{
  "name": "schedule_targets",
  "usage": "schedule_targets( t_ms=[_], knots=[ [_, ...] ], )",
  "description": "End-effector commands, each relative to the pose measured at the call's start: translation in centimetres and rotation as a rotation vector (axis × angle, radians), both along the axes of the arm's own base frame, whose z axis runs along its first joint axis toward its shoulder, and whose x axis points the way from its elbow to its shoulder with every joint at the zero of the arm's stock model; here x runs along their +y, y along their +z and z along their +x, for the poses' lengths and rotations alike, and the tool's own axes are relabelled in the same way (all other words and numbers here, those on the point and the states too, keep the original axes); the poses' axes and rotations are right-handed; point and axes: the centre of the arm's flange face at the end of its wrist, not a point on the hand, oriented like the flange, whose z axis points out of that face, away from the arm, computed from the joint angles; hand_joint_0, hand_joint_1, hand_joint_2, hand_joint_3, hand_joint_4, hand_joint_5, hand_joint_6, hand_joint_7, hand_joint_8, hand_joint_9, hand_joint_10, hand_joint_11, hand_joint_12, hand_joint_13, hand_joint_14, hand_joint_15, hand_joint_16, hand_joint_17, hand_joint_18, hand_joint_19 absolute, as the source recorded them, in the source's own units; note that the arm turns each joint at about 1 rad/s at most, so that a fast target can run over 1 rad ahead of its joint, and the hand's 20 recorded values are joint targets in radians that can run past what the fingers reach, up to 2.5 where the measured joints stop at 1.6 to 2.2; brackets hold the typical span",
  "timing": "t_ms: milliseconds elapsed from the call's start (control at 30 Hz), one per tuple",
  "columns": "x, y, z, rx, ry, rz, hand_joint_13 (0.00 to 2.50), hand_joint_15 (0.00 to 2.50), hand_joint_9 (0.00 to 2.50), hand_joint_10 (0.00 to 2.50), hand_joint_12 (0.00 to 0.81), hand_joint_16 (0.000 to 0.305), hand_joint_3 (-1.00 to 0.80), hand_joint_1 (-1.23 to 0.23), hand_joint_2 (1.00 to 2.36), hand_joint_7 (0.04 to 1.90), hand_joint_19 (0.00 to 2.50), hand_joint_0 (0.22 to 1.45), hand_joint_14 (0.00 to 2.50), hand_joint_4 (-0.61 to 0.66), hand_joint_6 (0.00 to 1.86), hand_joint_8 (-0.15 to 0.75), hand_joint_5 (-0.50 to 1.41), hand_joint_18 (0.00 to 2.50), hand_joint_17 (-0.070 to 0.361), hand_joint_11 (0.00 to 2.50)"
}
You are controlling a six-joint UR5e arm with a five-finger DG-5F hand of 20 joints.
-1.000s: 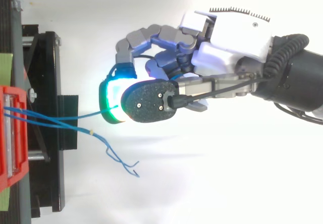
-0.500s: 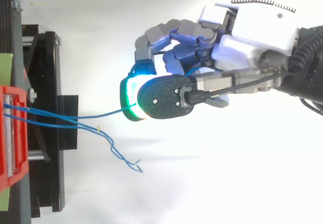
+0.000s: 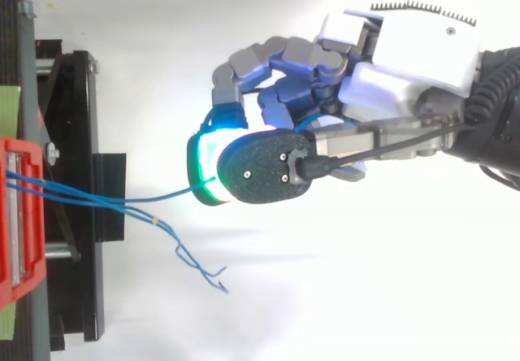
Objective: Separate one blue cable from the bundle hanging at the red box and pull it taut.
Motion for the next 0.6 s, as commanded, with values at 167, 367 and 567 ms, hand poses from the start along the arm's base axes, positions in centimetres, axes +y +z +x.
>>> schedule_targets(
  t_ms=[167, 367, 567],
  knots=[
    [0.23, 0.02, 0.1, -0.005, 0.008, 0.001, 0.7, 2.04, 0.55, 2.5, 0.341, 0.027, -0.24, -0.63, 1.02, 1.19, 2.28, 0.64, 2.5, 0.07, 0.93, 0.247, -0.25, 1.37, 0.061, 1.85],
    [0.23, 0.02, 0.1, -0.005, 0.008, 0.001, 0.7, 2.04, 0.55, 2.5, 0.343, 0.028, -0.25, -0.63, 1.02, 1.21, 2.28, 0.64, 2.5, 0.08, 0.93, 0.245, -0.25, 1.36, 0.063, 1.87],
    [0.22, -0.07, 0.05, -0.002, 0.008, 0.0, 0.7, 2.06, 0.56, 2.5, 0.342, 0.028, -0.24, -0.62, 1.02, 1.21, 2.27, 0.63, 2.5, 0.09, 0.93, 0.251, -0.25, 1.34, 0.064, 1.87]
  ],
)
